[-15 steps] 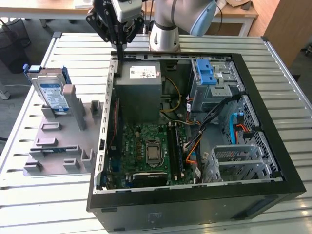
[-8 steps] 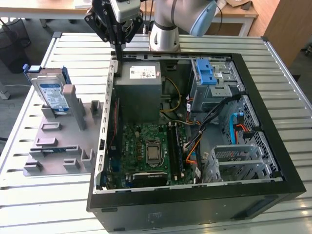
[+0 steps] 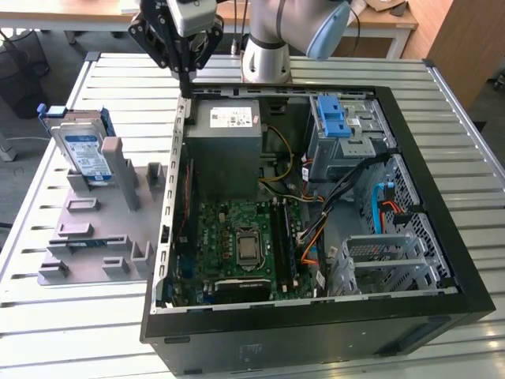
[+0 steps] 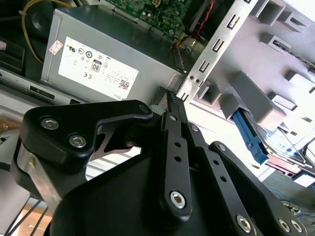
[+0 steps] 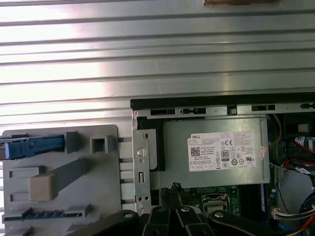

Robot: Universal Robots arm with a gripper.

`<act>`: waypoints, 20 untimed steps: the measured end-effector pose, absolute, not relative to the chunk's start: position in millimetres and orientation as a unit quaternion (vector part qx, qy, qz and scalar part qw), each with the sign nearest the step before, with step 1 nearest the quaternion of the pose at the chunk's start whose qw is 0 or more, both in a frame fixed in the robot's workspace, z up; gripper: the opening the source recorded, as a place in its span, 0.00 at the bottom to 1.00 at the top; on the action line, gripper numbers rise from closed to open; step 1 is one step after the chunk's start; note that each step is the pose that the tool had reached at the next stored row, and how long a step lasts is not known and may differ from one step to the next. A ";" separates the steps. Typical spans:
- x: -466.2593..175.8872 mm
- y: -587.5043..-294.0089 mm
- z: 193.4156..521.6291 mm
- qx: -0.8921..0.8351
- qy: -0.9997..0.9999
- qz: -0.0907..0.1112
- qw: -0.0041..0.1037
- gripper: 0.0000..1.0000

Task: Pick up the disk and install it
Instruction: 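Reach for the disk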

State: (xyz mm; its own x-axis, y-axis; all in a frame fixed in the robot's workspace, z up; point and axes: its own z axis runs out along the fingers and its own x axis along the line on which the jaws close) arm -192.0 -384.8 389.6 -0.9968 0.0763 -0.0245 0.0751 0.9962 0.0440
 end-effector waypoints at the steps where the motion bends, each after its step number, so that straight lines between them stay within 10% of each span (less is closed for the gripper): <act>1: -193.9 -384.5 389.5 0.038 0.999 0.022 0.013 0.10; 20: -223.7 -379.3 387.1 0.038 0.999 0.022 0.013 0.10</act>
State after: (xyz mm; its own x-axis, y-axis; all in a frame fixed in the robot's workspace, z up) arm -223.7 -379.3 387.1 -0.9968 0.0763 -0.0245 0.0752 0.9962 0.0440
